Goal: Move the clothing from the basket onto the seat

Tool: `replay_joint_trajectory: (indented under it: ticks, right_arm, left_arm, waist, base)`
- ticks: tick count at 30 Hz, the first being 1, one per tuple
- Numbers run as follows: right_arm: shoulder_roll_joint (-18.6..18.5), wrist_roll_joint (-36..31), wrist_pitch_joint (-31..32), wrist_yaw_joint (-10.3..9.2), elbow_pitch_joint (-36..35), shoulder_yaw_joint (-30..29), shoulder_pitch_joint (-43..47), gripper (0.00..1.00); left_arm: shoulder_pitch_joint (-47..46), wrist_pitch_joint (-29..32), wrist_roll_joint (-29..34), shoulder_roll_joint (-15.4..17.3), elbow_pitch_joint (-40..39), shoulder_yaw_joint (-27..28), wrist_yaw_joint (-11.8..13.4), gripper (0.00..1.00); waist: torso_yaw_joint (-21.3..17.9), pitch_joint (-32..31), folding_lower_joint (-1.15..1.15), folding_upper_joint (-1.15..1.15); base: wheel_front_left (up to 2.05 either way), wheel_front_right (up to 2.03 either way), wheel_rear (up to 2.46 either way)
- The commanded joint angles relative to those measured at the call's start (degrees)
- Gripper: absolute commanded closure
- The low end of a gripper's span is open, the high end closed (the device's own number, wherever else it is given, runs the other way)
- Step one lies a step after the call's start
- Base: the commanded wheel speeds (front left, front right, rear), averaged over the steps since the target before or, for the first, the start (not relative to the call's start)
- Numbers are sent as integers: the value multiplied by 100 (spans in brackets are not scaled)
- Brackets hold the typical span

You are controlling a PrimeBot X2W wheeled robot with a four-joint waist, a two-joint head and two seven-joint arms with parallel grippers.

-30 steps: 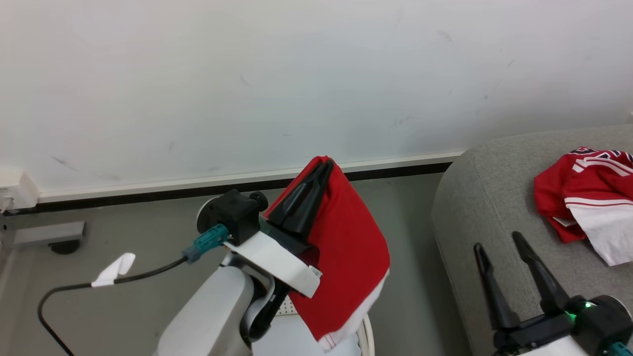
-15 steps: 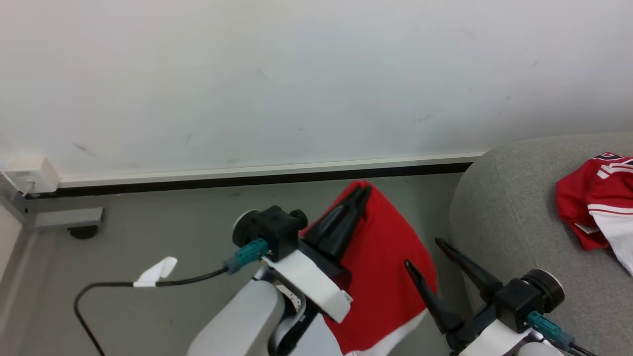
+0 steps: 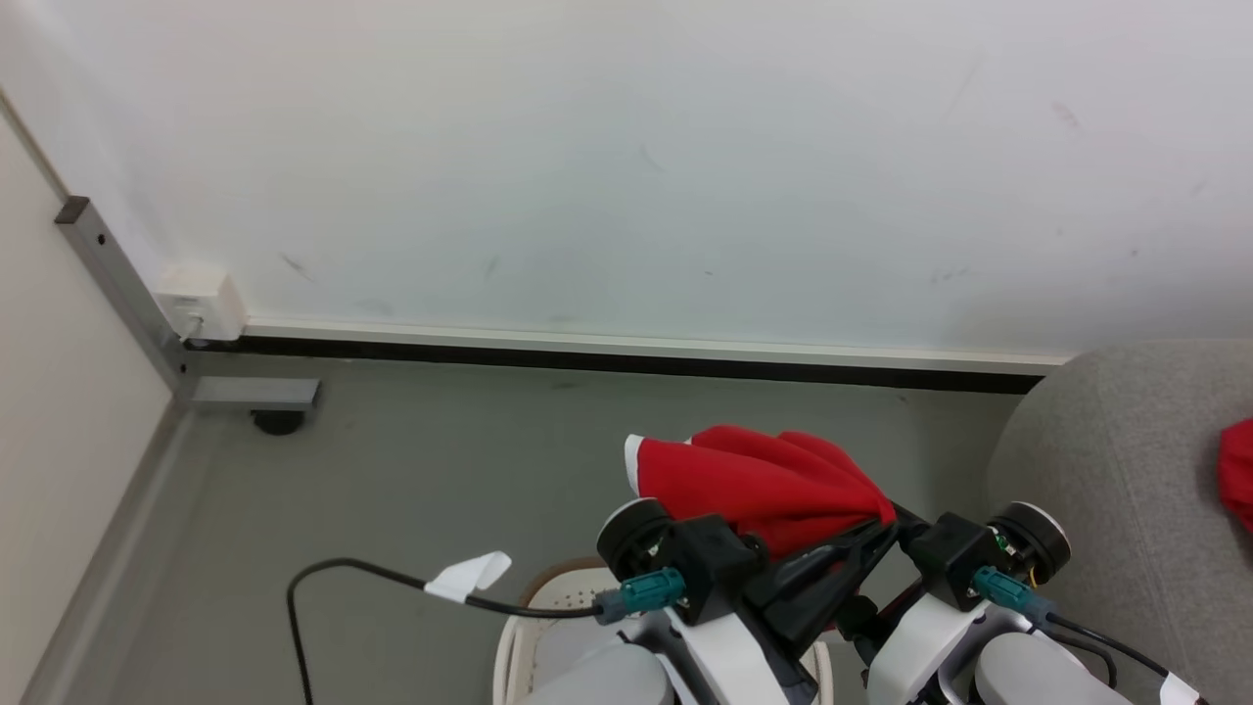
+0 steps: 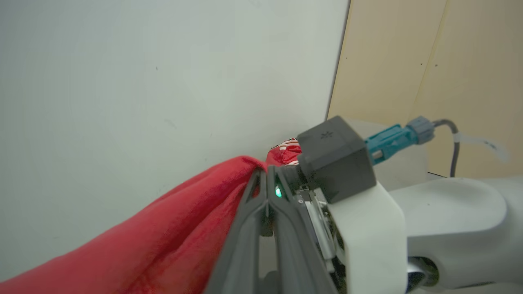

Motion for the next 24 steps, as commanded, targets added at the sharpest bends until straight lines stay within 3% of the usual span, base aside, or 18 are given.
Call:
replay_joint_trajectory:
  ticks: [1,10,11,12,13,24]
  right_arm:
    - [11,10,0,-15,56,10,-99,0]
    - [54,-118,0,-15,35,101,-202,0]
    - [54,-119,0,-15,13,93,-188,15]
    - [52,-135,0,-15,-9,103,-174,67]
    - [45,-146,0,-15,-37,116,-154,100]
    - [-20,-50,0,-15,-233,124,14,100]
  left_arm:
    - [-62,-2,-123,46,17,-75,3,100]
    - [-191,-2,-269,64,154,-38,3,100]
    - [-192,-2,-272,70,158,-15,3,100]
    - [-193,-2,-274,79,164,11,3,100]
    - [-194,-2,-277,89,171,42,3,100]
    - [-110,-2,-186,150,276,519,3,100]
  waist:
    - [120,-57,0,0]
    - [262,-60,0,0]
    - [262,-55,0,0]
    - [258,-50,0,0]
    - [251,-44,0,0]
    - [63,5,0,0]
  base:
    - [0,0,0]
    - [0,0,0]
    - [0,0,0]
    - [0,0,0]
    - [0,0,0]
    - [0,0,0]
